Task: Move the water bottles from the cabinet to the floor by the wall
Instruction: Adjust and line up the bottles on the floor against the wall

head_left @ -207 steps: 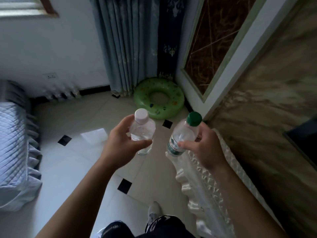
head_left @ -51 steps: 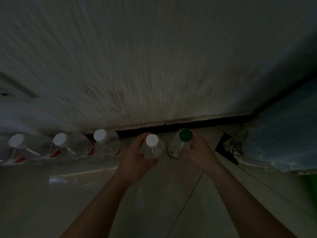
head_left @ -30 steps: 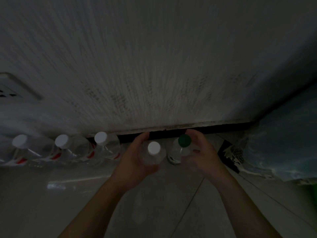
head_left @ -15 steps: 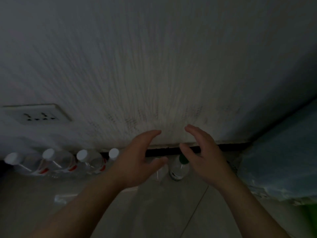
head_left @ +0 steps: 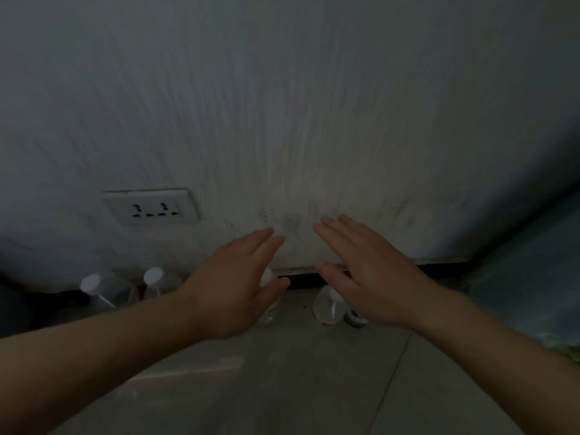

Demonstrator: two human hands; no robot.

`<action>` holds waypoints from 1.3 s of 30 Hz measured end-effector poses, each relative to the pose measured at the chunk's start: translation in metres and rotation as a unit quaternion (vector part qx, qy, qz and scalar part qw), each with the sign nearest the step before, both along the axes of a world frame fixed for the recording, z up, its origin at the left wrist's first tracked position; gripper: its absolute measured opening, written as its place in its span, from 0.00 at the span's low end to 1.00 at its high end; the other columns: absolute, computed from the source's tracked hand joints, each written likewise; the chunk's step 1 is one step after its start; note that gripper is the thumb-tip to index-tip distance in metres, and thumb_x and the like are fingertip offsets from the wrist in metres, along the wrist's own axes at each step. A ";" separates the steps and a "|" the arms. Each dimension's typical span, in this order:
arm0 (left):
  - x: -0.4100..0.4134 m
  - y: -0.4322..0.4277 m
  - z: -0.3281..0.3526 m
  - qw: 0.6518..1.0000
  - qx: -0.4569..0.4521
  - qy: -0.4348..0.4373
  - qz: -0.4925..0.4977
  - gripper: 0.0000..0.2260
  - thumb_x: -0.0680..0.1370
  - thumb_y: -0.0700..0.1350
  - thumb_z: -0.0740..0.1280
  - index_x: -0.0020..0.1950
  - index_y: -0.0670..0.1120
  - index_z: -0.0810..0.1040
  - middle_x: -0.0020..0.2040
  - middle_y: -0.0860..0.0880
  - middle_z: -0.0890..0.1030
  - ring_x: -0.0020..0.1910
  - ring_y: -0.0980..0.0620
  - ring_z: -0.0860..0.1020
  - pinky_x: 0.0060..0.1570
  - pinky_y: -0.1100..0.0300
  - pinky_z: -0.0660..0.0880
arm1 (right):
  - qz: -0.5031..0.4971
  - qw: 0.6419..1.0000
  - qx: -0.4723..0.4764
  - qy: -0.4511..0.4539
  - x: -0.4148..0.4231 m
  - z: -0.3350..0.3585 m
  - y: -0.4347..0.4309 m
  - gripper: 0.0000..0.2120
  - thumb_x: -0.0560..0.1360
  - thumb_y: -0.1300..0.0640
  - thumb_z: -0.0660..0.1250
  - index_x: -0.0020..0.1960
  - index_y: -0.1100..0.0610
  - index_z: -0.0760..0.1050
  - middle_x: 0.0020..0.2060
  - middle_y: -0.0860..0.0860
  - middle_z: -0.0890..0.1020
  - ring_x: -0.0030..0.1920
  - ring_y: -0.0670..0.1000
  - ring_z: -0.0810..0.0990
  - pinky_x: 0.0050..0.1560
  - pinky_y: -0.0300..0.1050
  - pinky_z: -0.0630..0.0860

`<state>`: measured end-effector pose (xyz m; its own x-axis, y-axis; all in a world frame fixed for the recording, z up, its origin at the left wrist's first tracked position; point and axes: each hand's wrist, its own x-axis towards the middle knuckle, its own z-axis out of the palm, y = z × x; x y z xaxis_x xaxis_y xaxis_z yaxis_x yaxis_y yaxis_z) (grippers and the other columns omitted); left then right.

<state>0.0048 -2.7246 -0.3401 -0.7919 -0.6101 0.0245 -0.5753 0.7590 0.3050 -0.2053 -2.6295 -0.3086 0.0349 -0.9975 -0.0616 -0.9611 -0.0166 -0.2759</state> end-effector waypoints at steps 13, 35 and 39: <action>0.154 -0.053 0.004 0.994 -0.024 -0.066 0.082 0.40 0.70 0.68 0.37 0.78 0.50 0.53 0.79 0.46 0.55 0.77 0.49 0.54 0.75 0.51 0.51 | 0.106 0.992 0.020 0.069 0.155 -0.010 -0.084 0.40 0.72 0.34 0.36 0.78 0.53 0.52 0.77 0.50 0.56 0.77 0.51 0.52 0.76 0.46 0.49; 0.214 -0.127 -0.068 0.983 0.050 -0.106 0.143 0.31 0.73 0.63 0.65 0.71 0.49 0.66 0.69 0.47 0.68 0.66 0.45 0.70 0.63 0.50 0.70 | 0.230 0.970 0.074 0.044 0.213 -0.089 -0.162 0.27 0.79 0.41 0.56 0.72 0.56 0.64 0.66 0.54 0.72 0.64 0.54 0.70 0.64 0.44 0.65; 0.211 -0.124 -0.081 0.978 -0.006 -0.135 0.158 0.26 0.73 0.62 0.65 0.67 0.50 0.69 0.64 0.47 0.72 0.61 0.46 0.73 0.53 0.54 0.72 | 0.239 0.969 0.057 0.018 0.212 -0.103 -0.174 0.26 0.76 0.39 0.55 0.65 0.55 0.70 0.56 0.53 0.76 0.55 0.53 0.75 0.54 0.51 0.74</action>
<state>0.2154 -2.8484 -0.4215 -0.5419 -0.8268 -0.1510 -0.8404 0.5325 0.1008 0.0065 -2.8038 -0.4114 0.4864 -0.8548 -0.1809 -0.8606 -0.4329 -0.2683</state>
